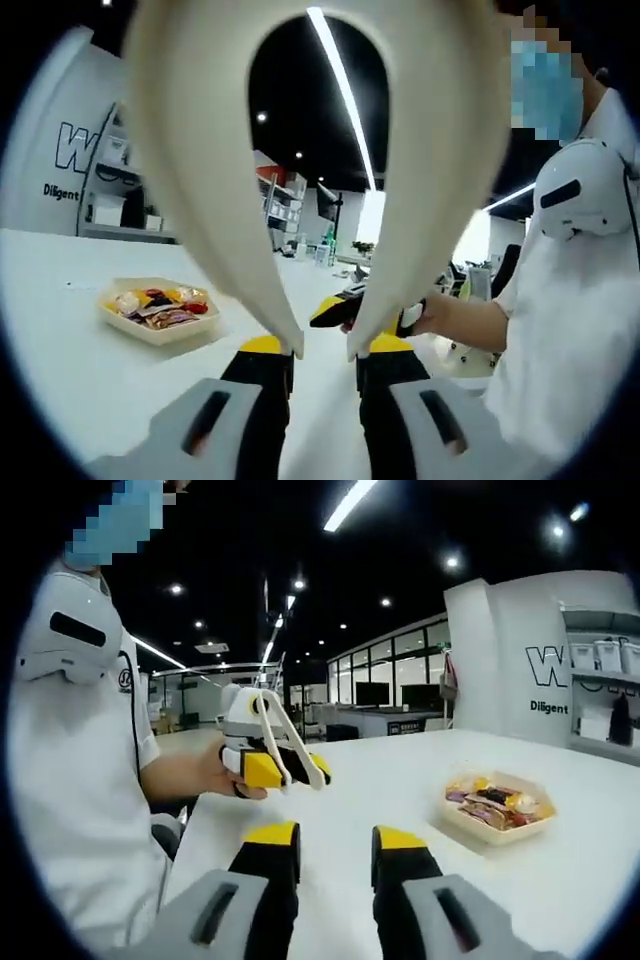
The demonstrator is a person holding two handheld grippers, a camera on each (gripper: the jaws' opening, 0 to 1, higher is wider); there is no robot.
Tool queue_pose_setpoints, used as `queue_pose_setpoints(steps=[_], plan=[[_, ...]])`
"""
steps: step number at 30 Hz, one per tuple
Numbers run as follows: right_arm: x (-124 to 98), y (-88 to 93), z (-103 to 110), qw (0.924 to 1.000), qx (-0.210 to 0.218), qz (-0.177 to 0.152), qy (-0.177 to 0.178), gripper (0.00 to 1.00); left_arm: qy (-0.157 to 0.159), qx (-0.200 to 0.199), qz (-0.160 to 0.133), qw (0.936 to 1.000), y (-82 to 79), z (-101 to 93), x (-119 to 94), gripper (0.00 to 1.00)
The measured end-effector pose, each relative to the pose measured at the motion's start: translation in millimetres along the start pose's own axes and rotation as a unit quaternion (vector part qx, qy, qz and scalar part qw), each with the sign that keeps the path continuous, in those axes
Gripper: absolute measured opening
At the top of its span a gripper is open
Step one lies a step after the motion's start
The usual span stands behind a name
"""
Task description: Place the target food into the container with the food tongs after gripping and lifting it, then release it inside without dropping or visibly crushing the food.
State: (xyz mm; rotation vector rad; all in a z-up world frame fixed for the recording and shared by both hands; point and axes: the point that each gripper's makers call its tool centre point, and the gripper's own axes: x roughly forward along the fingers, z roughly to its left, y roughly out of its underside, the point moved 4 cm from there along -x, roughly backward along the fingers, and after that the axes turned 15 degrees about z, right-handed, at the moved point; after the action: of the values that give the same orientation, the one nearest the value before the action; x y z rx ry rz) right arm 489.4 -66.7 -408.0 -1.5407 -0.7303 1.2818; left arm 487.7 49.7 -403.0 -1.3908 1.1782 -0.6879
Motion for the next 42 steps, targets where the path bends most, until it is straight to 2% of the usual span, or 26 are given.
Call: queue_pose_setpoints(steps=[3, 7, 10, 18, 23, 26, 30, 33, 42], plan=[[1, -7.9, 7, 0.9994, 0.003, -0.021, -0.026, 0.12, 0.009, -0.006, -0.010, 0.9999, -1.6, -2.7, 2, 0.23], [4, -11.9, 16, 0.9977, -0.003, -0.029, -0.061, 0.05, 0.047, -0.025, -0.051, 0.9973, -9.5, -10.9, 2, 0.23], [5, -17.4, 23, 0.9954, -0.003, -0.042, -0.087, 0.01, 0.064, -0.034, -0.066, 0.9952, -12.0, -14.6, 2, 0.23], [4, -26.1, 38, 0.9894, -0.019, -0.054, -0.134, 0.00, 0.126, -0.069, -0.112, 0.9833, -17.3, -29.0, 2, 0.24], [6, -30.6, 47, 0.9872, -0.033, -0.051, -0.148, 0.00, 0.141, -0.080, -0.116, 0.9800, -17.7, -33.7, 5, 0.24], [6, -32.7, 52, 0.9859, -0.044, -0.047, -0.155, 0.01, 0.163, -0.094, -0.128, 0.9737, -19.9, -37.9, 5, 0.24], [4, -37.1, 56, 0.9845, -0.048, -0.051, -0.161, 0.01, 0.169, -0.104, -0.132, 0.9710, -19.9, -38.3, 6, 0.24], [3, -39.7, 57, 0.9839, -0.052, -0.053, -0.162, 0.00, 0.180, -0.119, -0.139, 0.9666, -20.5, -38.9, 6, 0.24], [2, -41.3, 57, 0.9843, -0.058, -0.047, -0.160, 0.00, 0.183, -0.124, -0.132, 0.9661, -18.2, -41.2, 9, 0.24]])
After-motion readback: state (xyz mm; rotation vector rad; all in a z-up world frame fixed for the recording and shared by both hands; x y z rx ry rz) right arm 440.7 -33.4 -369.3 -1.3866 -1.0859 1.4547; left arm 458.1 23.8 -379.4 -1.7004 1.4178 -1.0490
